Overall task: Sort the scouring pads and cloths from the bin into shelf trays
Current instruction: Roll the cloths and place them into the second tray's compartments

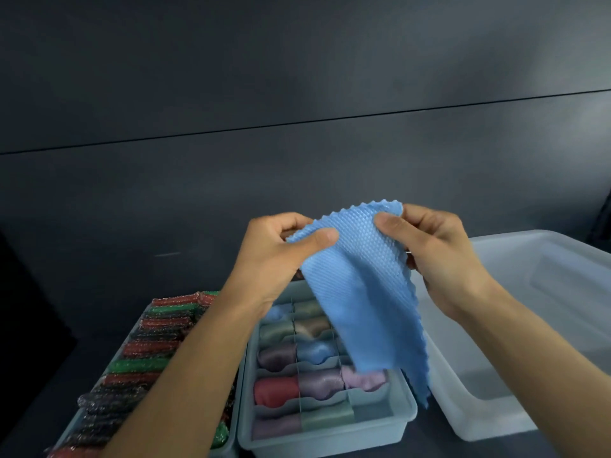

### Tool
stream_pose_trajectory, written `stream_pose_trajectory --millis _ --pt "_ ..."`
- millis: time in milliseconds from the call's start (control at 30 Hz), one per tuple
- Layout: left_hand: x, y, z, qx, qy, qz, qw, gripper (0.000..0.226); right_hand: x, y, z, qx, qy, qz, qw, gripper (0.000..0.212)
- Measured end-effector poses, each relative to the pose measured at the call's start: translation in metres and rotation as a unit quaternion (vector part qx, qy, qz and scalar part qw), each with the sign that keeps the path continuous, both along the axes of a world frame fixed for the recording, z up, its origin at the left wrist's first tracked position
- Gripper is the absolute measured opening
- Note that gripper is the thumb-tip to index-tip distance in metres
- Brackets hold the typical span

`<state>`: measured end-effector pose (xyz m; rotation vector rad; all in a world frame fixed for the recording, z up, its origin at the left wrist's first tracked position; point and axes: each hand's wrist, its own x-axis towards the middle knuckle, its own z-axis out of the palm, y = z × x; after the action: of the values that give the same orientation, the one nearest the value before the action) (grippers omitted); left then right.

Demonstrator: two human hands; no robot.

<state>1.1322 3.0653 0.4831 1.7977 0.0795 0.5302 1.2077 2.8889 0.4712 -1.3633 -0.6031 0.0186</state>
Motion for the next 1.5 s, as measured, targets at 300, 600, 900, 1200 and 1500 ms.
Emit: stream_pose_trajectory --millis 300,600,900,1200,1500 --pt "0.007 -0.020 0.007 -0.078 0.005 0.005 0.997 0.013 -0.014 0.016 -0.003 -0.073 -0.171 -0.104 0.977 0.014" --pt "-0.003 -0.025 0.008 -0.068 -0.041 -0.085 0.993 0.049 -0.025 0.022 0.001 -0.072 -0.199 -0.048 0.976 0.057" --pt "-0.003 -0.002 0.020 0.070 -0.067 -0.055 0.994 0.016 -0.018 0.011 0.014 0.021 -0.093 0.043 0.995 0.015" --pt "0.002 0.001 0.024 -0.069 -0.092 -0.180 0.977 0.024 0.004 0.005 0.031 -0.108 -0.052 0.224 0.967 0.035" --pt "0.001 -0.027 -0.038 -0.127 0.077 -0.205 0.967 0.046 0.010 0.011 0.042 -0.073 -0.097 0.043 0.992 0.020"
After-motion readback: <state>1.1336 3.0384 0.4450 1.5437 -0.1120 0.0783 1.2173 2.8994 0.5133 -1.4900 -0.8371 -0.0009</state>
